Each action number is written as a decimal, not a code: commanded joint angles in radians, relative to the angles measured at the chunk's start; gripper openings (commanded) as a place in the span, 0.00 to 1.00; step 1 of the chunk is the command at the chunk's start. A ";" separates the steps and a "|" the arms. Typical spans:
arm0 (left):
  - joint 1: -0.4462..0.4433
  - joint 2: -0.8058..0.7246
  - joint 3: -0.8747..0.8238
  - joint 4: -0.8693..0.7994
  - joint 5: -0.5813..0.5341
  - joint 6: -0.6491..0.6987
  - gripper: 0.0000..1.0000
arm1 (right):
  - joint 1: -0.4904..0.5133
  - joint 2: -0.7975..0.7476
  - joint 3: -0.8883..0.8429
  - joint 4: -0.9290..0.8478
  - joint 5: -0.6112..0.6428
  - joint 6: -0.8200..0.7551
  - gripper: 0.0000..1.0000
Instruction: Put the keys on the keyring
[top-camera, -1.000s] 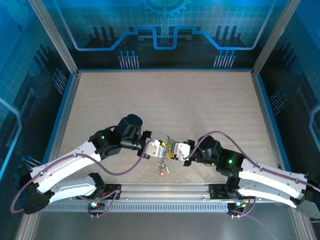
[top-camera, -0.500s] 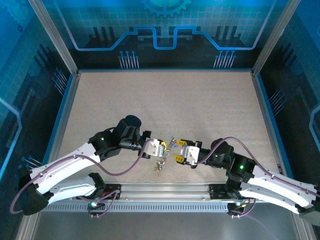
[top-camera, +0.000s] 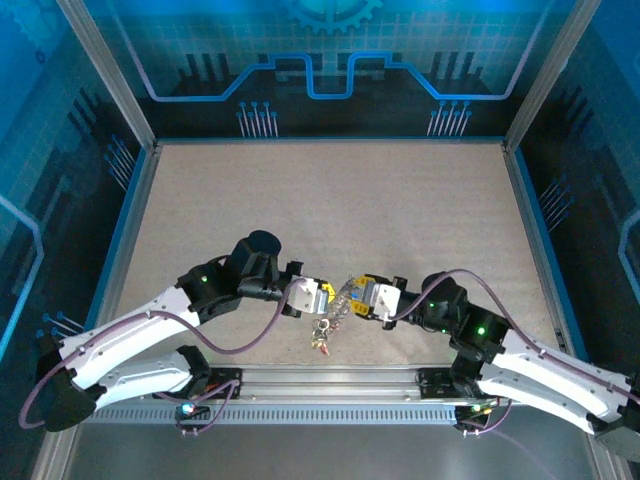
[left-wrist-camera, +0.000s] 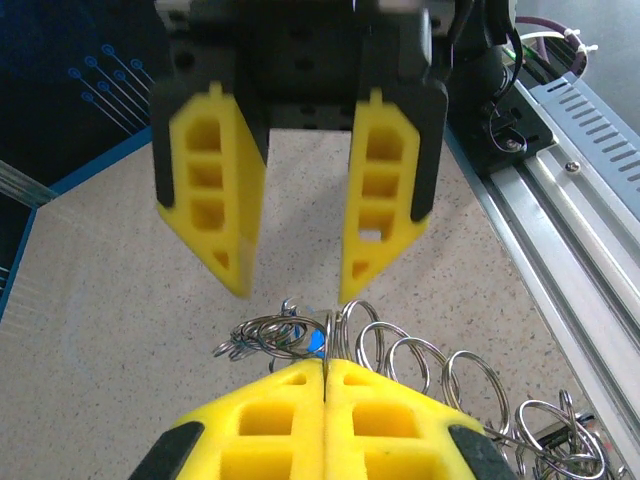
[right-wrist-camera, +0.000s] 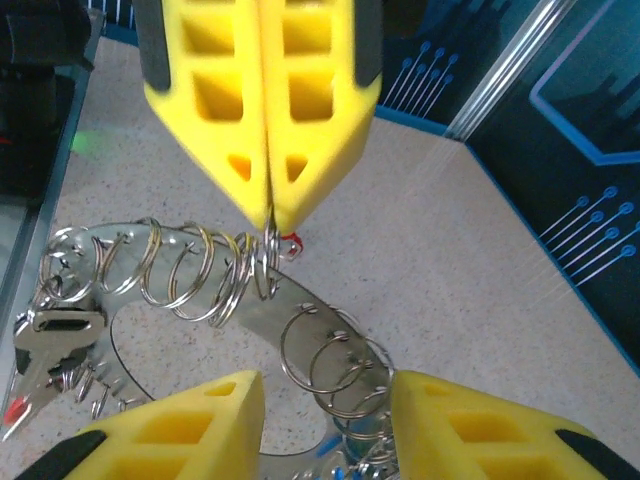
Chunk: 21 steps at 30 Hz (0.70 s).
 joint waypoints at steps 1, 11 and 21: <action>-0.007 -0.024 -0.014 0.076 0.042 -0.033 0.00 | -0.002 0.021 0.039 0.059 -0.034 0.007 0.41; -0.006 -0.015 -0.062 0.173 0.026 -0.133 0.00 | 0.023 0.004 -0.006 0.126 -0.016 0.042 0.54; -0.007 -0.016 -0.092 0.228 0.035 -0.164 0.00 | 0.012 -0.108 -0.045 0.087 -0.031 0.001 0.60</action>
